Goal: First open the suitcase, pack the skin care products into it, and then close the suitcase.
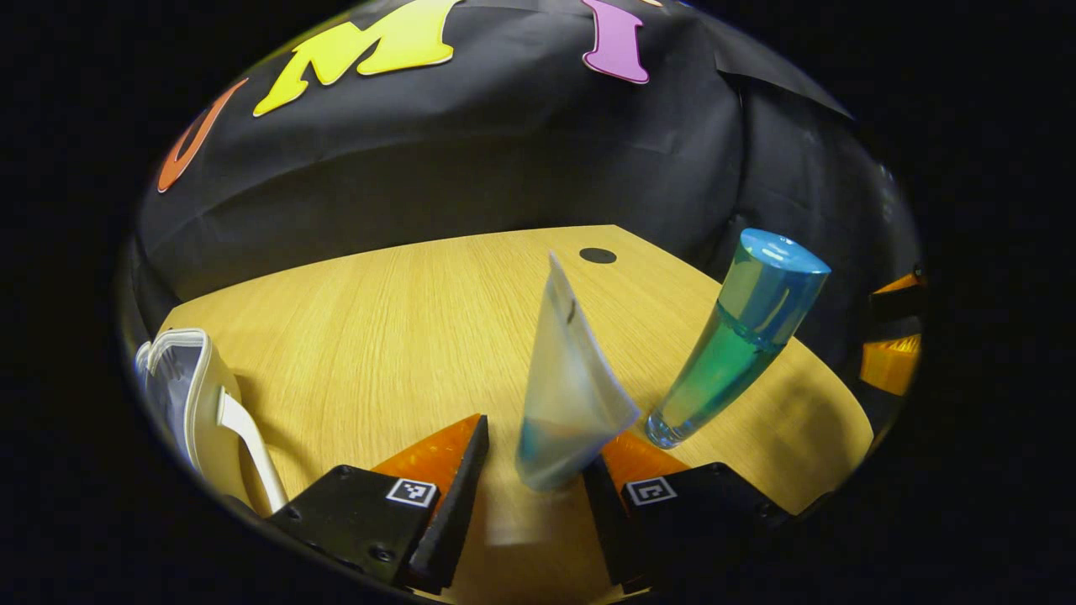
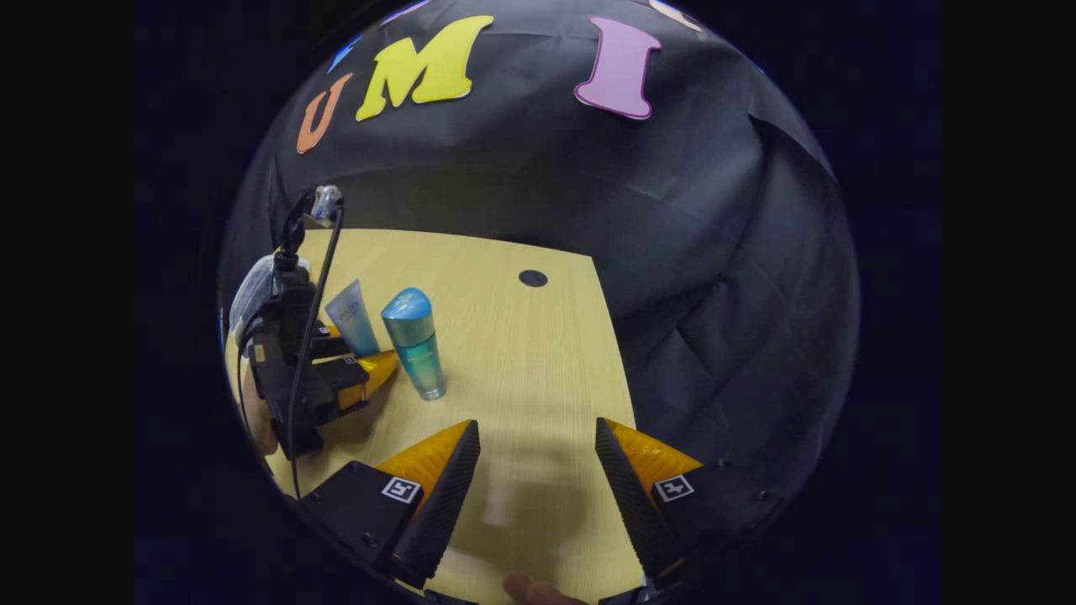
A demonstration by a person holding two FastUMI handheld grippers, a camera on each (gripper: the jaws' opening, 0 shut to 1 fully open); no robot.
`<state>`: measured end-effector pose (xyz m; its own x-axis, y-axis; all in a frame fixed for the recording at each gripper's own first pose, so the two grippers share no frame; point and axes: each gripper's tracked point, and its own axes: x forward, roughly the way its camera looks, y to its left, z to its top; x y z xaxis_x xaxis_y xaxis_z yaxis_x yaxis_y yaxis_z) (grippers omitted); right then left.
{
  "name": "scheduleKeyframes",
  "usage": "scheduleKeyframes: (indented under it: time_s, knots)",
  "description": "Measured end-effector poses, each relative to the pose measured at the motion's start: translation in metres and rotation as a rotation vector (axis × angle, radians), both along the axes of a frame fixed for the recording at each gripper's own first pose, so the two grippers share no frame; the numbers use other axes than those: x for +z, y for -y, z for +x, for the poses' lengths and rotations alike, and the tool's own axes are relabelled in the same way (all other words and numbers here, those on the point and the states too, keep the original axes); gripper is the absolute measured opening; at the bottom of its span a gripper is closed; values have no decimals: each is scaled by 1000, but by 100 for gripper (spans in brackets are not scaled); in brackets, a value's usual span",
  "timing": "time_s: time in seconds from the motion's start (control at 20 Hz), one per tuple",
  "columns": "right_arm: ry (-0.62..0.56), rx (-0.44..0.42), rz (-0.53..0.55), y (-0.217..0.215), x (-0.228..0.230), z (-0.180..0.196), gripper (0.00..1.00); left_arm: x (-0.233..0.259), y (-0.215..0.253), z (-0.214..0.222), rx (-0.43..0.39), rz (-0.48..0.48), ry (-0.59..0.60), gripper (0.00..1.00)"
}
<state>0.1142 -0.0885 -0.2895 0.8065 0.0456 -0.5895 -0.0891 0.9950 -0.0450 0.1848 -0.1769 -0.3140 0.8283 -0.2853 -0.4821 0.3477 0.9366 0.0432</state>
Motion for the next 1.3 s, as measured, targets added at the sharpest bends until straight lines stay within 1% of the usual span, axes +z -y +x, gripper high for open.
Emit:
scheduleKeyframes:
  time_s: [0.1, 0.15, 0.2, 0.25, 0.3, 0.35, 0.4, 0.45, 0.5, 0.55, 0.6, 0.65, 0.85, 0.95, 1.0, 1.05, 1.1, 1.15, 1.2, 1.3]
  knots:
    - [-15, 12, 25, -9, -6, 6, 82, 1, -2, -1, -3, -3, -15, 64]
    - [-19, 21, 37, -16, -7, 9, 82, 0, -3, -1, -3, -2, -29, 68]
    - [-16, 37, 51, -24, -7, 13, 82, -1, -4, -2, -6, -15, -47, 55]
    - [-14, 58, 59, -33, -8, 15, 82, 2, -6, -5, 1, -34, -56, 51]
    - [-9, 77, 67, -42, -6, 16, 83, 3, -10, -6, 15, -35, -57, 42]
    - [-4, 94, 74, -50, -6, 17, 82, 4, -15, -11, 20, -29, -67, 42]
    - [1, 108, 75, -58, -5, 21, 83, 8, -17, -14, 19, -34, -65, 48]
    - [10, 120, 76, -65, -3, 22, 82, 14, -18, -18, 17, -46, -60, 40]
    - [17, 130, 79, -73, 0, 25, 82, 21, -20, -22, 13, -60, -52, 39]
    - [24, 141, 80, -81, 1, 29, 82, 27, -21, -28, 9, -73, -50, 39]
    - [30, 151, 79, -89, 2, 31, 82, 33, -22, -34, 9, -86, -55, 44]
    - [37, 159, 74, -95, 2, 35, 82, 35, -22, -43, 7, -90, -74, 39]
    - [55, 169, 75, -117, 2, 48, 82, 66, -31, -77, -18, -66, -45, 39]
    - [46, 164, 81, -125, -5, 57, 83, 86, -46, -92, 22, -44, -10, 38]
    - [43, 157, 84, -128, -7, 61, 82, 94, -55, -98, 41, -37, 2, 38]
    - [41, 158, 98, -132, -10, 64, 82, 99, -60, -106, 47, -47, -5, 38]
    - [36, 148, 101, -134, -14, 67, 78, 102, -66, -113, 59, -61, -16, 38]
    - [30, 137, 102, -134, -17, 69, 77, 109, -77, -120, 85, -71, -20, 38]
    - [22, 126, 99, -133, -20, 68, 75, 118, -92, -125, 133, -65, -13, 38]
    - [17, 115, 101, -137, -25, 73, 75, 129, -133, -136, 261, -20, 15, 37]
